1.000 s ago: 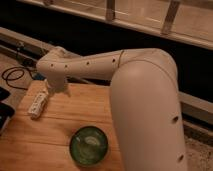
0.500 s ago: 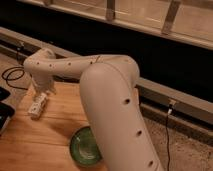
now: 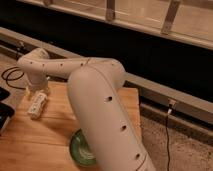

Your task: Place the bottle in the ceramic bowl

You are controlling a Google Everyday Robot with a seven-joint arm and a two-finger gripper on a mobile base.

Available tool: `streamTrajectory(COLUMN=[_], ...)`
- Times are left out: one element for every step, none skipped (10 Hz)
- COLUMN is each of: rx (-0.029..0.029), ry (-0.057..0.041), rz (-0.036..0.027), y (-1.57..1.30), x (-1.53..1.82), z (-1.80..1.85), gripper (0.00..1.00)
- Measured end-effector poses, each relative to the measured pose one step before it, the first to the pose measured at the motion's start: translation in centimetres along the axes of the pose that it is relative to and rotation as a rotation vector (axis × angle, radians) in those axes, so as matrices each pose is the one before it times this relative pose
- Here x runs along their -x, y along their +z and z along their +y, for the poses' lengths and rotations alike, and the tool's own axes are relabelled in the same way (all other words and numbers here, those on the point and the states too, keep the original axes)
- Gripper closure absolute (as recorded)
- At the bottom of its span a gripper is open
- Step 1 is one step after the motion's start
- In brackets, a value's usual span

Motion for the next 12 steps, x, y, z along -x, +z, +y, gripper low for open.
streamTrajectory(rx=[0.00220, 0.00135, 0.00729, 0.01258, 0.01039, 0.00651, 0.00643, -0.00012, -0.00413, -0.01986, -0.02389, -0.02136], ry=[-0.00012, -0.00849, -0.01561, -0.01921, -0.02157, -0.00857, -0.00290, 0.00357, 0.00143, 0.00315, 0.01786, 0.02620], rz=[0.00620, 0.01844, 0.01844, 0.01956, 0.01912, 0.00900, 0.01149, 0.00968, 0.01162, 0.00836, 0.00405, 0.00139], y=[0.063, 0.450, 0.926, 1.282, 1.298, 0.573, 0.731, 0.500, 0.469, 0.301, 0.133, -0.071], x=[-0.041, -0.021, 0.035, 0.172, 0.485, 0.178, 0.097, -0.033, -0.041, -0.002, 0.051, 0.137], z=[0.191, 0.189, 0.747, 1.101, 1.165, 0.609, 0.168, -0.214, 0.003, -0.249, -0.481, -1.110], gripper=[0.35, 0.35, 0.35, 0.35, 0.35, 0.35, 0.35, 0.35, 0.35, 0.35, 0.35, 0.35])
